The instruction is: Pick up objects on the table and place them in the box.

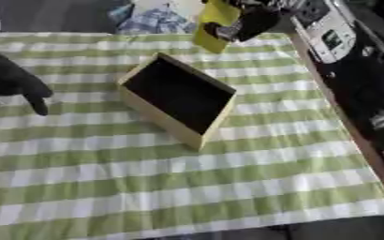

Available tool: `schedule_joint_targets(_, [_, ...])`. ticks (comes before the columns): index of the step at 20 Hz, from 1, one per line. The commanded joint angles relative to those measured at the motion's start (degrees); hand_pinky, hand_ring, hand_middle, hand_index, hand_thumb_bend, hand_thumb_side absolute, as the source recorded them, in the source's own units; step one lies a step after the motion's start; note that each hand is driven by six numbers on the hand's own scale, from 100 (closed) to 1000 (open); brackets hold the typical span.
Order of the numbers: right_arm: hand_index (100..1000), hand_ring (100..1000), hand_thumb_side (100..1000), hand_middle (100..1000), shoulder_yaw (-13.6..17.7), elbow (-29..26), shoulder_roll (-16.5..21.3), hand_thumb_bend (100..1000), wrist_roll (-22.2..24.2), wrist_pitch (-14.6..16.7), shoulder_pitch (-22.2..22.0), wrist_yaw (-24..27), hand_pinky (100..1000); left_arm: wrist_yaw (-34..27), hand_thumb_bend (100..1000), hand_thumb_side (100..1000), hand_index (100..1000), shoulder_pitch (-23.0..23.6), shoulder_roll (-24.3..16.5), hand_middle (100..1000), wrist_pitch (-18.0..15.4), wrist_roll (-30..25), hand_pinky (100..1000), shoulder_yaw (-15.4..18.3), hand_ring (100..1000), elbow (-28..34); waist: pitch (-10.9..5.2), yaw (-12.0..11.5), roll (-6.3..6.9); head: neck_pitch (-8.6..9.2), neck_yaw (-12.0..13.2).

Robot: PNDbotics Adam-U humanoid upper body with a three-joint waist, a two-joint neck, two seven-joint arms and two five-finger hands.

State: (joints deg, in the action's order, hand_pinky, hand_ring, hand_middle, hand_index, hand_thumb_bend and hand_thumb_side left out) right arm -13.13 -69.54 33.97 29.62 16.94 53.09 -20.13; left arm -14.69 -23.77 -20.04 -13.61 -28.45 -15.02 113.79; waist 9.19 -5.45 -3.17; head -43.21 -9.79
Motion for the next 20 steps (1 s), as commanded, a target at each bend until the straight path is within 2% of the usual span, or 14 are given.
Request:
schedule_joint_targets(1, [740, 372, 414, 410, -0.06, 0.58, -0.59, 100, 0.98, 0.32, 1.75, -0.45, 385, -0.43, 100, 635, 815, -1.17, -0.04, 632, 0.05, -0.09, 534, 0.22, 687, 0.81, -0.72, -0.19, 0.19, -0.08, -0.49])
schedule_joint_targets(8, [741, 381, 488, 415, -1.09, 3.68, -2.66, 100, 3.48, 0.29, 1.67, -0.79, 392, -0.66, 100, 628, 815, -1.73, 0.39, 633, 0.31, 0.84, 535, 0.54, 688, 0.81, -0.37, -1.17, 0.13, -0.46, -1.08])
schedule_joint_targets(9, [741, 382, 475, 415, -1.15, 4.37, -2.90, 100, 3.84, 0.23, 1.56, -0.75, 393, -0.66, 100, 629, 815, -1.83, 0.45, 633, 0.34, 0.89, 535, 0.54, 688, 0.81, -0.30, -1.31, 0.09, -0.54, -1.18])
schedule_joint_targets(10, [741, 383, 514, 416, -1.19, 5.09, -3.11, 100, 4.23, 0.18, 1.46, -0.68, 394, -0.66, 100, 627, 815, -1.93, 0.49, 633, 0.35, 0.90, 535, 0.54, 688, 0.81, -0.19, -1.46, 0.05, -0.61, -1.25])
schedule_joint_targets(13, [740, 383, 539, 415, -1.07, 6.75, -3.54, 100, 5.06, 0.25, 1.20, -0.45, 391, -0.62, 100, 625, 814, -2.18, 0.66, 632, 0.41, 0.89, 535, 0.55, 688, 0.81, 0.22, -1.82, -0.01, -0.65, -1.36])
schedule_joint_targets(20, [739, 382, 536, 414, -1.22, 6.74, -4.43, 100, 6.11, 1.04, 0.57, -0.42, 391, -0.45, 100, 624, 815, -2.34, 0.88, 632, 0.63, 0.65, 535, 0.45, 687, 0.81, 0.72, -1.97, 0.05, -0.21, -1.78])
